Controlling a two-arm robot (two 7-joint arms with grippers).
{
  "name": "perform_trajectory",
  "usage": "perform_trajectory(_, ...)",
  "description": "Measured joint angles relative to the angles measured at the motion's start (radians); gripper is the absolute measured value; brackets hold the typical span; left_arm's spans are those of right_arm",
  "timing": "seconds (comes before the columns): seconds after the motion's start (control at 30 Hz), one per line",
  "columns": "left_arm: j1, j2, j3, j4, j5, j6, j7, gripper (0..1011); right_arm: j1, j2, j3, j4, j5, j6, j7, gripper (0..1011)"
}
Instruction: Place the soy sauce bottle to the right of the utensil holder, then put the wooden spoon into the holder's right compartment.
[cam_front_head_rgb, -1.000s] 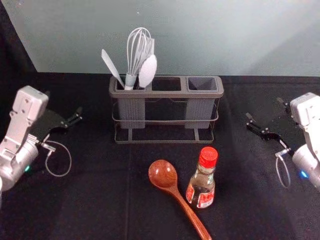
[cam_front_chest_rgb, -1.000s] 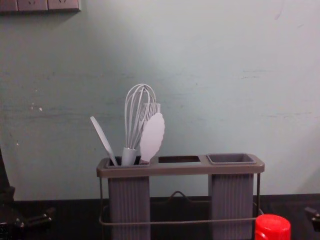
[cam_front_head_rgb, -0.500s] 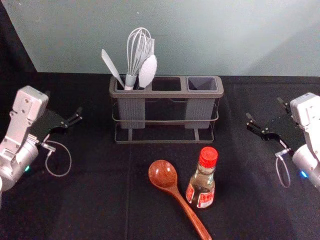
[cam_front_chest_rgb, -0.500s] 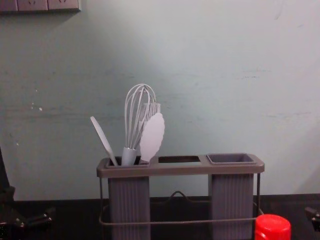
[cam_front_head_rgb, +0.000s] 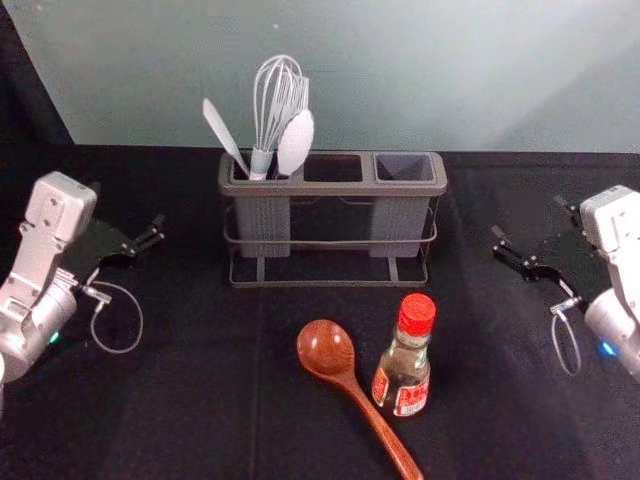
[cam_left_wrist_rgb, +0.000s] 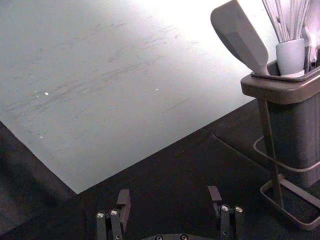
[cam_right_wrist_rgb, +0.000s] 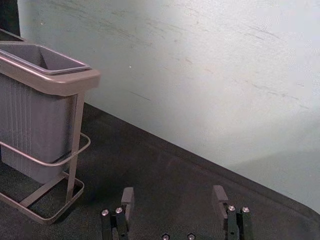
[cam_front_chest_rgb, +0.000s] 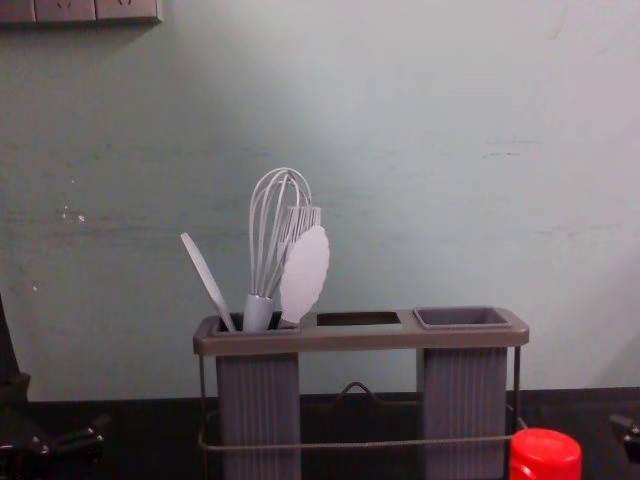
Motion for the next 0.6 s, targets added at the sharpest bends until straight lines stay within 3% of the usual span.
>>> perform_trajectory(0.6, 0.0, 0.0, 0.0, 0.0, 0.0, 0.0, 0.0, 1011, 0.0, 0.0, 0.0, 0.0, 0.0, 0.0, 0.0, 1003)
